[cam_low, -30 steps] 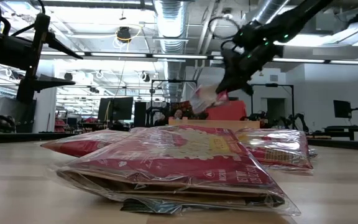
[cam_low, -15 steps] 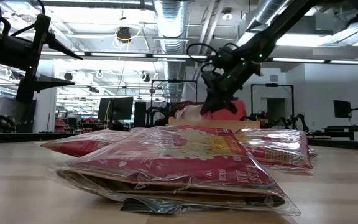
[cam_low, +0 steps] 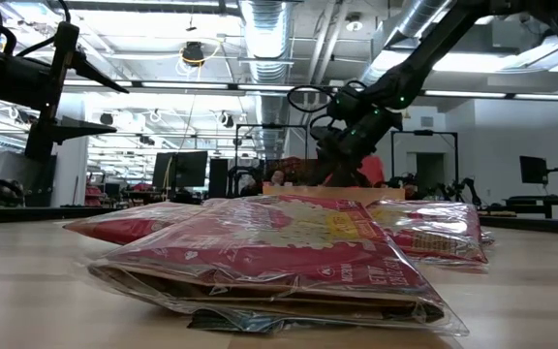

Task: Sort popcorn bags into baskets
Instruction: Put the red popcorn bag into the orange bin

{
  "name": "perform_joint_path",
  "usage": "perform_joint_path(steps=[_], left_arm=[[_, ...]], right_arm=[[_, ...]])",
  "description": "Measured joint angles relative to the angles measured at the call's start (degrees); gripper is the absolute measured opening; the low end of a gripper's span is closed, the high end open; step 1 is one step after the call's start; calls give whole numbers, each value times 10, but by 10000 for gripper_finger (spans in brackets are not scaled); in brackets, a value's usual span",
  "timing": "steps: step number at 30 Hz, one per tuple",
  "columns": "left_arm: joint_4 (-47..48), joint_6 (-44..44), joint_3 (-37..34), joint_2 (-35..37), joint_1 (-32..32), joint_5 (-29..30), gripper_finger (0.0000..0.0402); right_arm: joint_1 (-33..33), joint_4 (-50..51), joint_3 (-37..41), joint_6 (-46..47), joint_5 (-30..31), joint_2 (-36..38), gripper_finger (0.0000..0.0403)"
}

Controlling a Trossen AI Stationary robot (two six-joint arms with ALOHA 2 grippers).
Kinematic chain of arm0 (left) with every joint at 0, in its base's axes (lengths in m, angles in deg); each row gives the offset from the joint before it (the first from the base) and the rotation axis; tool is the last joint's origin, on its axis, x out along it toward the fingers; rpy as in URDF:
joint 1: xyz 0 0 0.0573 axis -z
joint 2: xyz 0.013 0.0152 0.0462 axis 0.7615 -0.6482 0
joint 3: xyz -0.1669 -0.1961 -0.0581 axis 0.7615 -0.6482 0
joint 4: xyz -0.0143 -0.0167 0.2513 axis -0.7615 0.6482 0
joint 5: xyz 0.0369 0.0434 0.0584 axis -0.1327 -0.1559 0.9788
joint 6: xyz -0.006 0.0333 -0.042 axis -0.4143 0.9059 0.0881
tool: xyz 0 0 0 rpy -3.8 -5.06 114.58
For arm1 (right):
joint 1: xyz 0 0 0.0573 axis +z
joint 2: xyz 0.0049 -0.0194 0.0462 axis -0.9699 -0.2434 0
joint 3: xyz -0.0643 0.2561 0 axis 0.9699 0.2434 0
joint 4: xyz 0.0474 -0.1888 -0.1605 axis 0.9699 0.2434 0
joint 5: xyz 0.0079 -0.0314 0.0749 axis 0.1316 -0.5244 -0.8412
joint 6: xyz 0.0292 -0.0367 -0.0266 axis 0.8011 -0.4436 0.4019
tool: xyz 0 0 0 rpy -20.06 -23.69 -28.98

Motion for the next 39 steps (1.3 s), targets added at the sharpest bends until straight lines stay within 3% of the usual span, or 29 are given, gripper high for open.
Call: perform_joint_path(steps=[4, 9, 13, 18, 24, 28, 33, 39], left_arm=[[0, 0, 0, 0, 0, 2, 279], [1, 0, 0, 0, 0, 4, 279], [1, 0, 0, 0, 0, 4, 279], [0, 0, 0, 0, 0, -1, 279], [0, 0, 0, 0, 0, -6, 279], [0, 1, 0, 0, 0, -8, 279], [-2, 0, 0, 0, 0, -21, 279], [-4, 1, 0, 0, 0, -21, 279]], right_arm=[[0, 3, -24, 14, 1, 2, 239], [0, 70, -76, -8, 7, 3, 237], [0, 177, -132, -65, 52, 3, 217], [11, 391, -209, -133, 50, 9, 202], [88, 557, -164, -141, 25, 89, 200], [168, 536, -57, -12, 22, 208, 206], [329, 377, 135, 317, 74, 369, 221], [529, 175, 319, 683, 271, 443, 241]])
